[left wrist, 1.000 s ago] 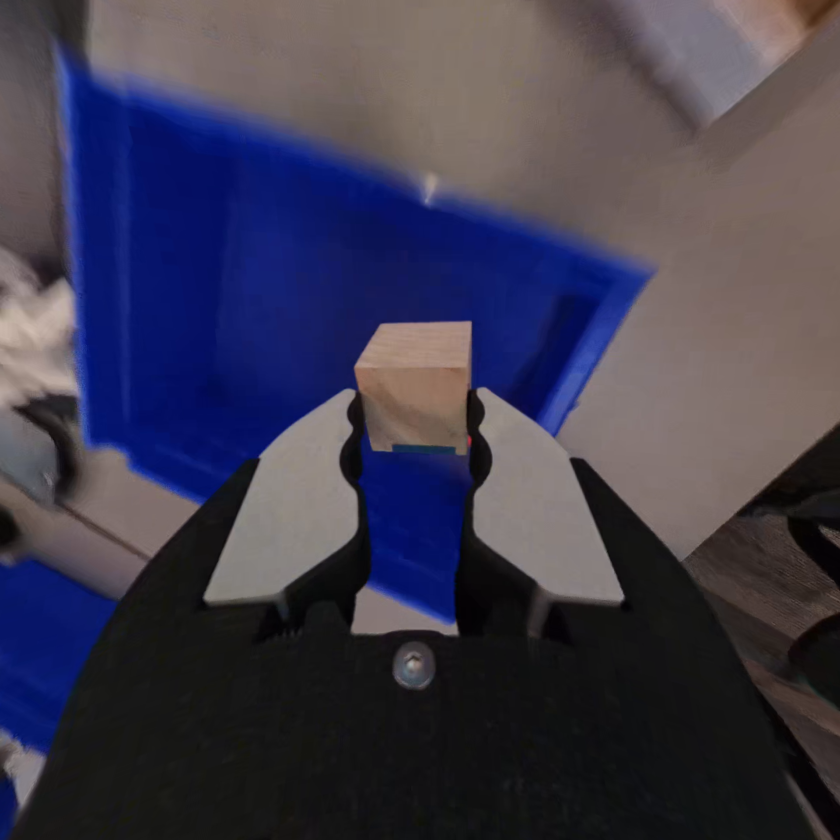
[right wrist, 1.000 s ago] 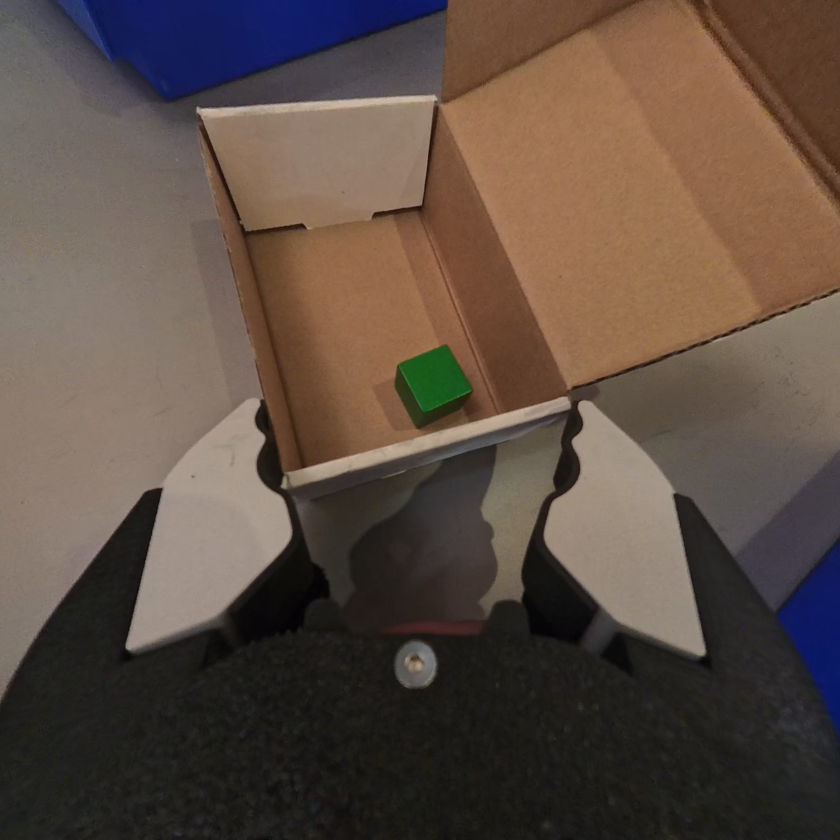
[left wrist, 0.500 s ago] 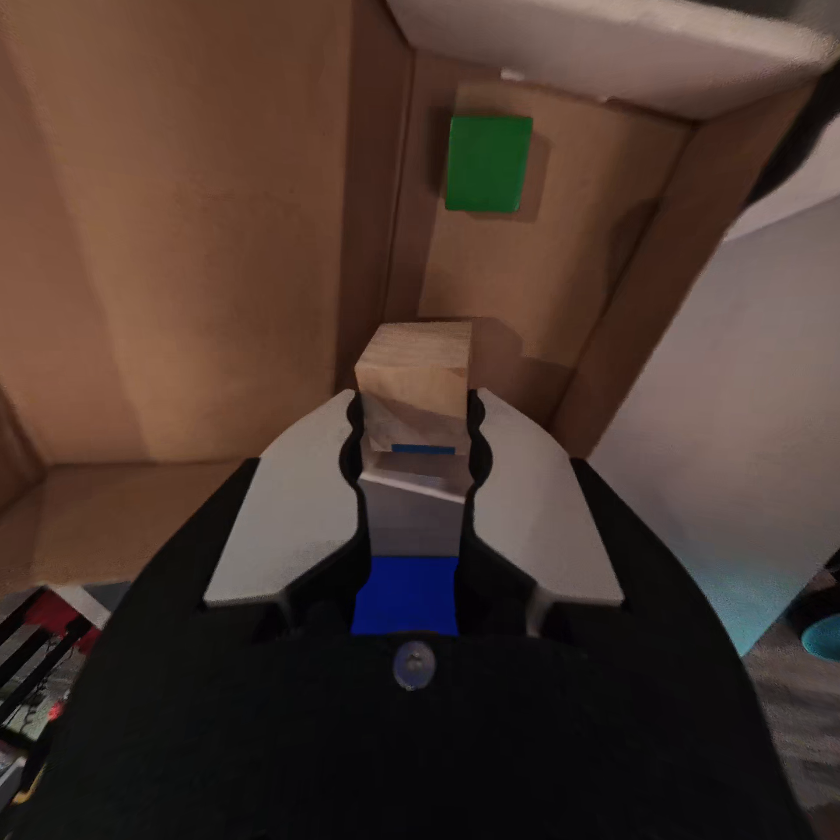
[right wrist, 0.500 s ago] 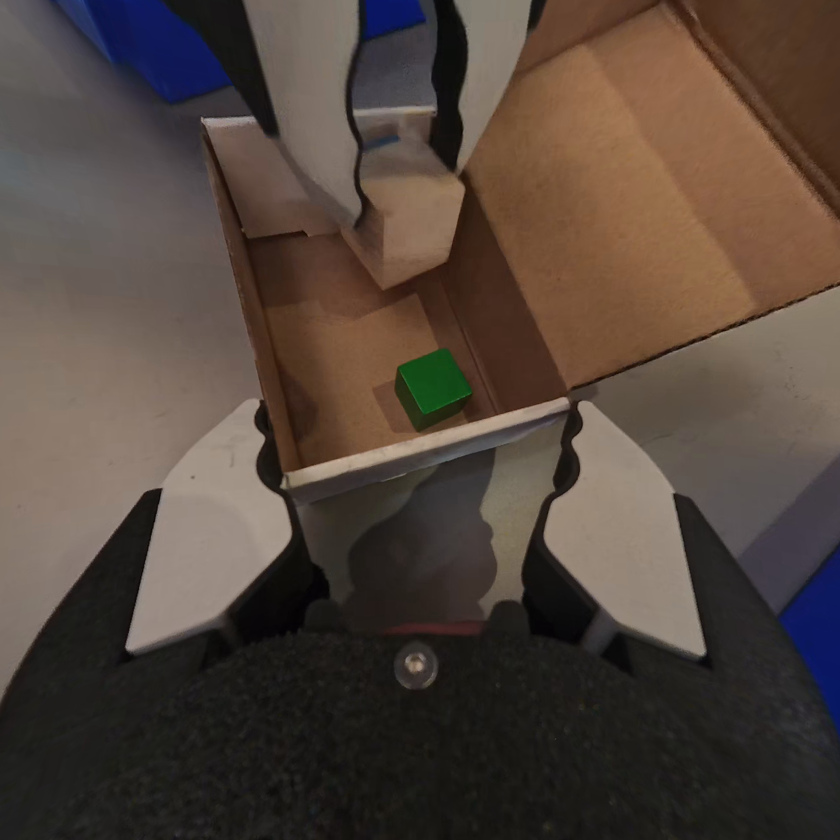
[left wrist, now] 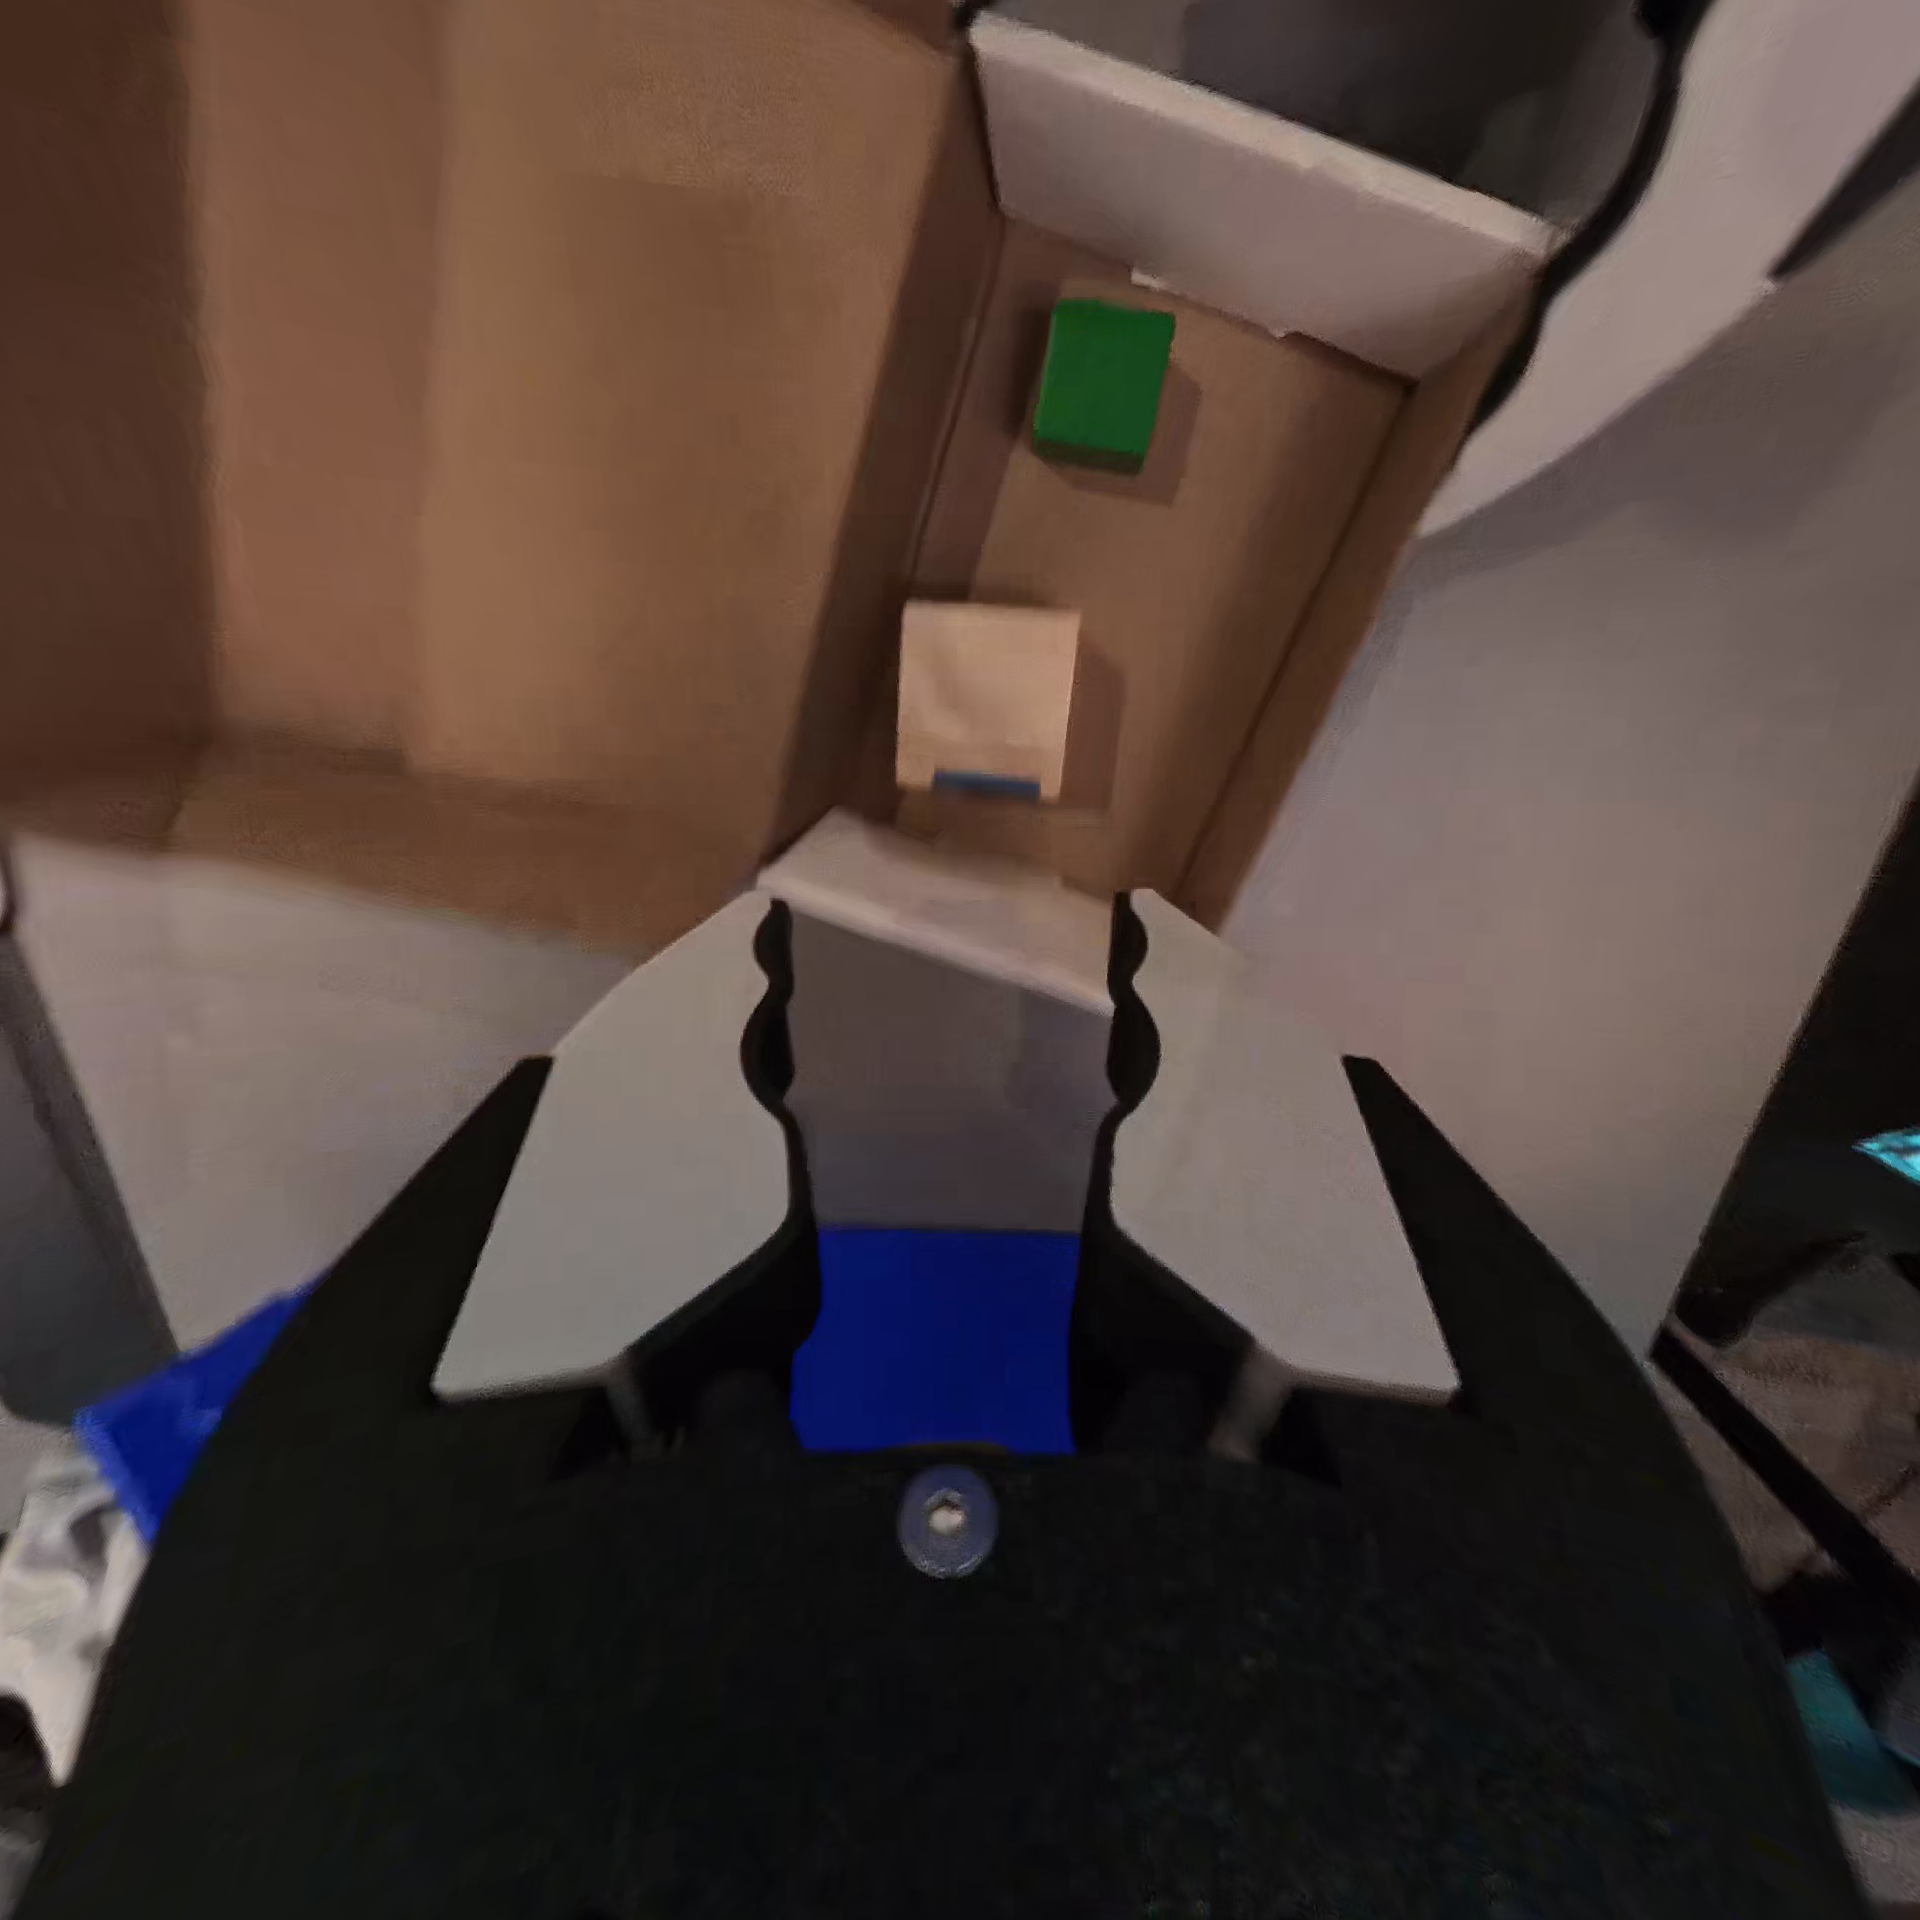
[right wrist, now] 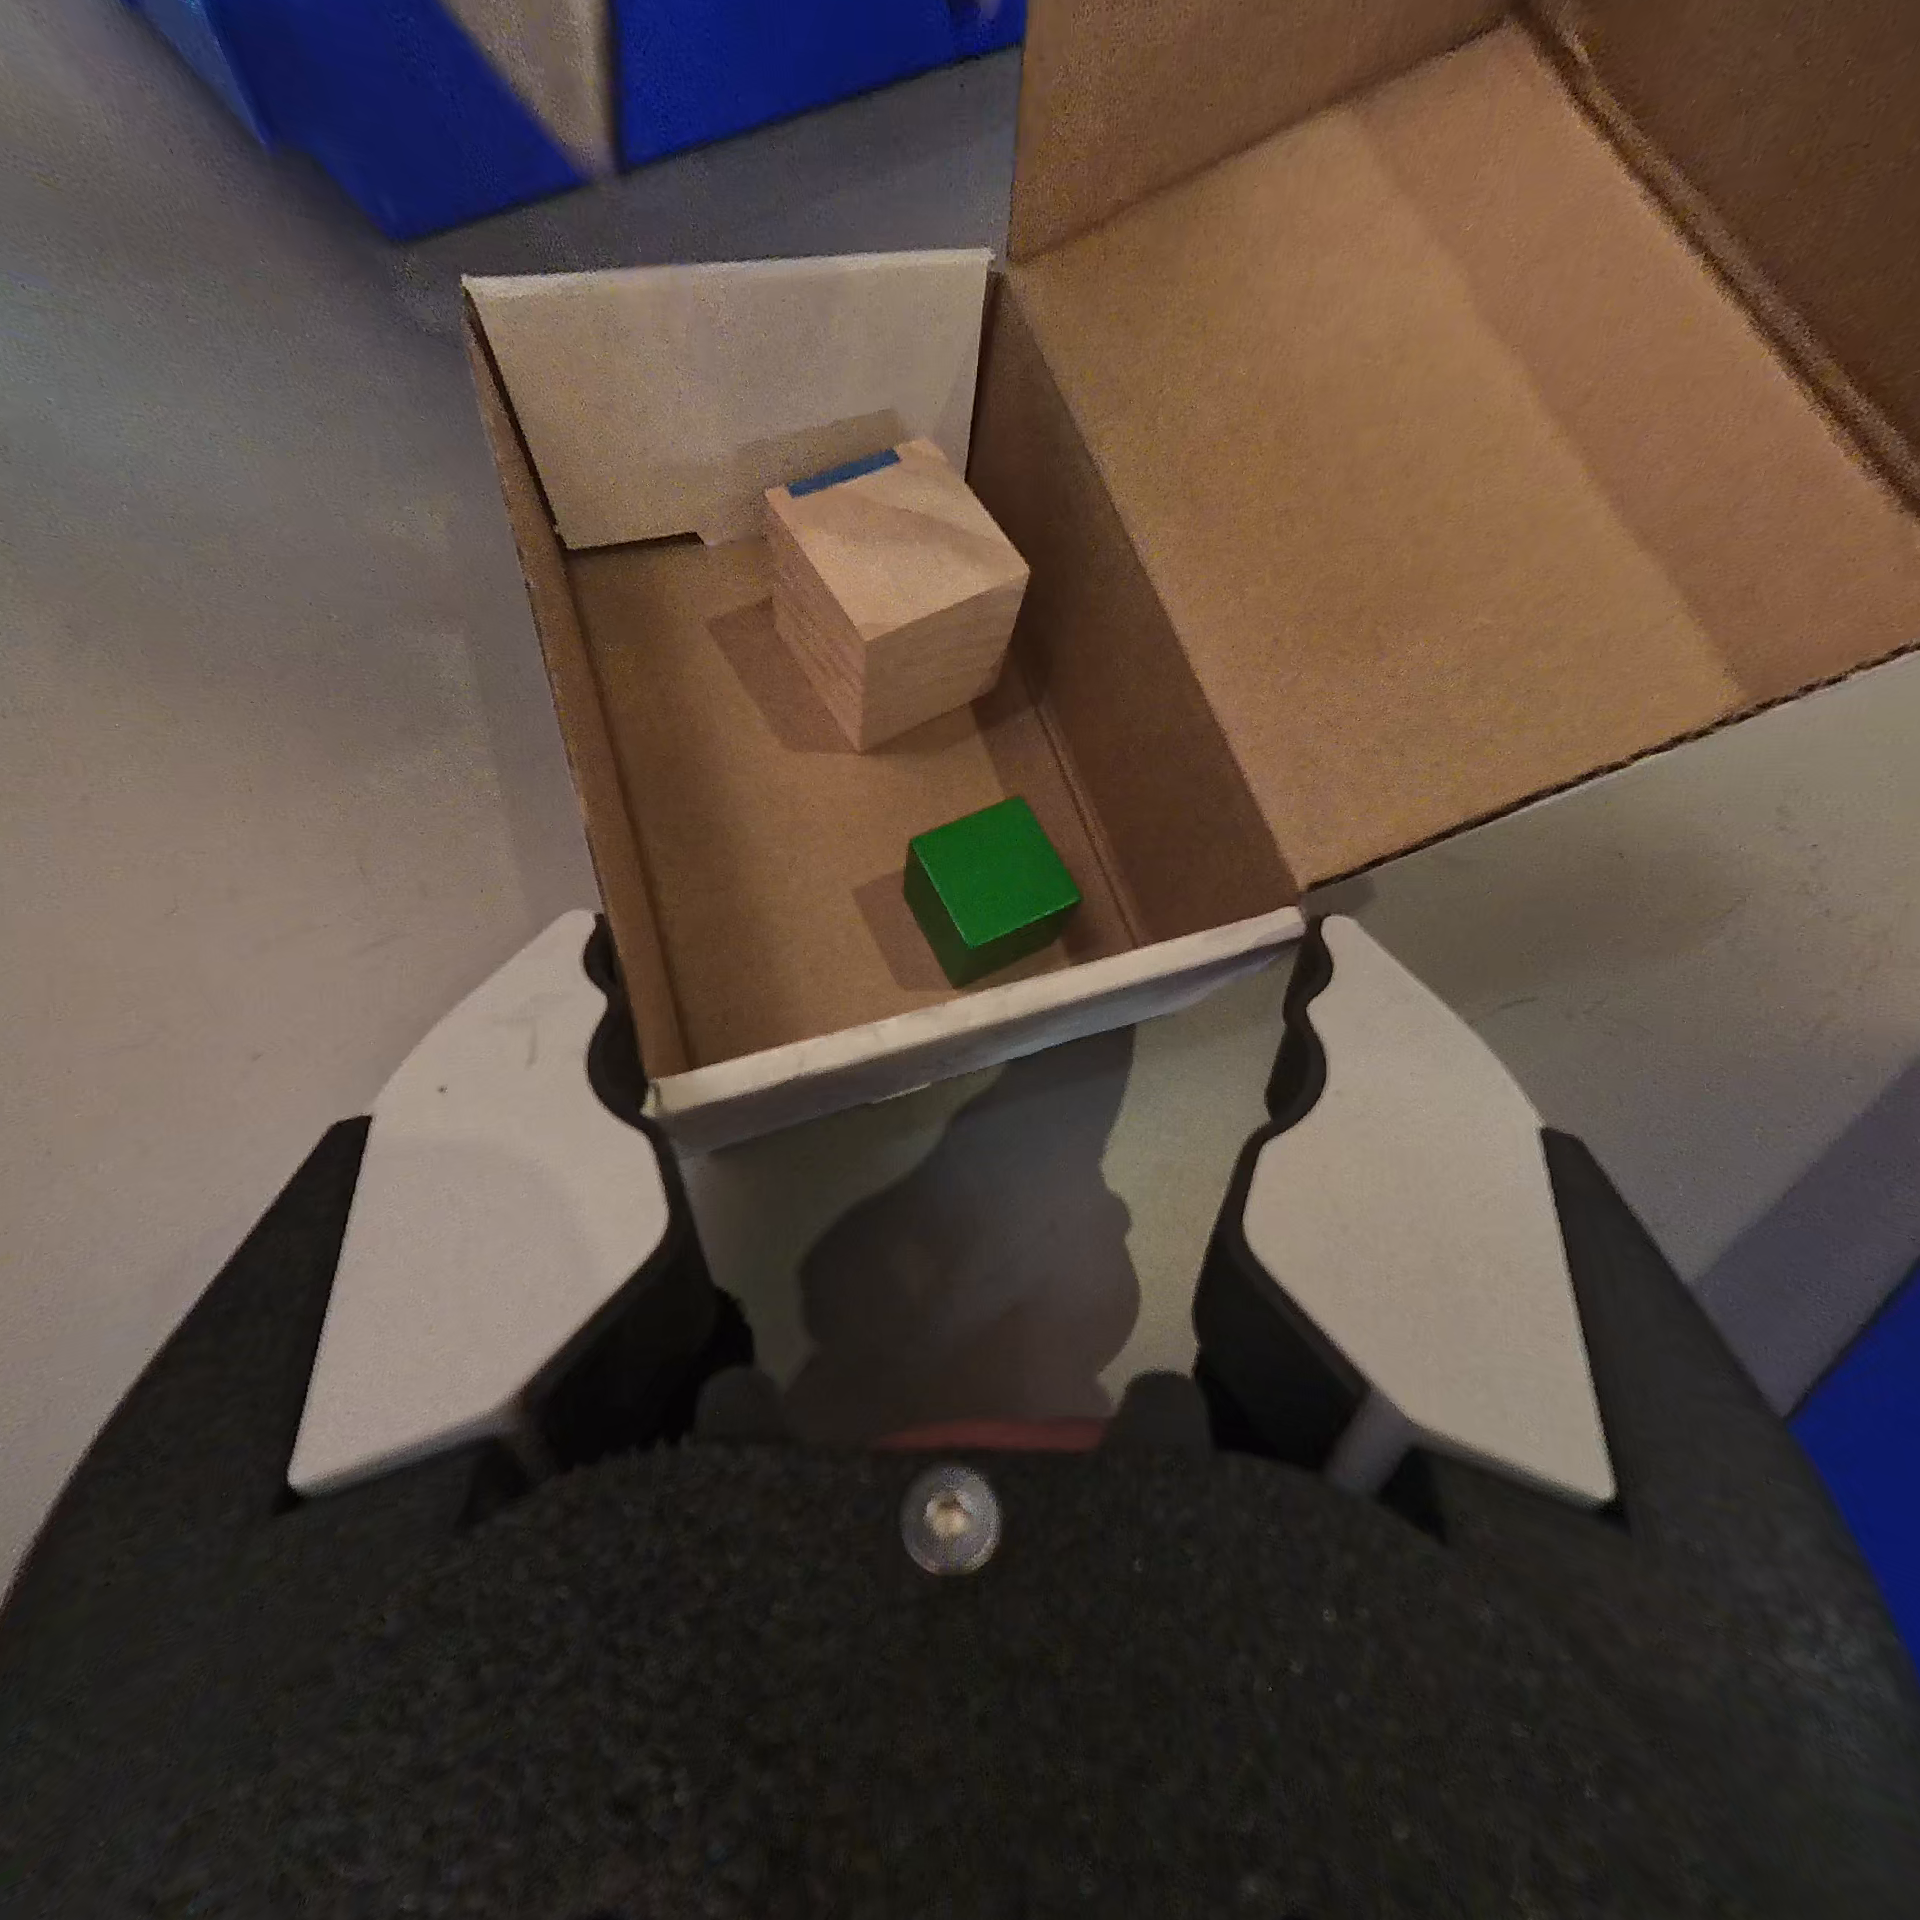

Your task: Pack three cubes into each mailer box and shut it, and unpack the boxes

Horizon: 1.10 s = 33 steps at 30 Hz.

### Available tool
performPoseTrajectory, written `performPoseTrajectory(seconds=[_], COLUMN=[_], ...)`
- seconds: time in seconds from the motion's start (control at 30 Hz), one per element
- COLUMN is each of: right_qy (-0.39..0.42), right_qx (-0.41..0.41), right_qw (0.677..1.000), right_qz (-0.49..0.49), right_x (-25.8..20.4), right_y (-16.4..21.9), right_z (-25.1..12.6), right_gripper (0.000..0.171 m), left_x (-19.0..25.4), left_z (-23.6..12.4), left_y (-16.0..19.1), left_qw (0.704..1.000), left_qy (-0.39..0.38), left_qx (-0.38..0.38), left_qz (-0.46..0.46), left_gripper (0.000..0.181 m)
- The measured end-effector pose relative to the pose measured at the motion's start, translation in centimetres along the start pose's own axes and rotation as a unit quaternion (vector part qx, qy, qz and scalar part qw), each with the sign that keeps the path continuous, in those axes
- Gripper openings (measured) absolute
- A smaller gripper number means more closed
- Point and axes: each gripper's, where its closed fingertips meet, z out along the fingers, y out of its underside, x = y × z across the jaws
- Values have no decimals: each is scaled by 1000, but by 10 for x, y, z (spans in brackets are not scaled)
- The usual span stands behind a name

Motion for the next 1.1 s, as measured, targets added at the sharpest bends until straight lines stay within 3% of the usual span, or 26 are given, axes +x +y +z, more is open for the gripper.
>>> performPoseTrajectory(seconds=[0.1,0.2,0.33,0.47,0.7,0.73,0.9,1.0,1.1], right_qy=[0,-1,-2,0,3,3,2,1,1], right_qx=[-1,-2,-4,-3,-2,-2,0,2,2], right_qw=[1000,1000,1000,1000,1000,1000,1000,1000,1000], right_qz=[0,0,-1,0,2,2,2,2,2], right_x=[0,0,0,0,0,0,0,0,-1], right_y=[0,0,0,-1,-1,-1,-1,-1,-1], right_z=[0,0,0,1,1,1,1,1,1], right_gripper=[118,118,118,118,118,118,118,119,119], left_x=[-8,-4,8,10,14,13,9,-4,-10], left_z=[-44,-61,-42,-16,15,18,15,-7,-39], left_y=[53,128,204,249,261,266,269,248,192], left_qw=[998,994,981,969,961,959,958,966,983], left_qy=[-46,-61,-32,-33,8,6,1,-41,-89], left_qx=[4,-44,-84,-123,-136,-147,-160,-129,-60], left_qz=[-32,-76,-173,-213,-240,-243,-239,-220,-150], left_gripper=[55,51,50,50,44,33,26,26,26])
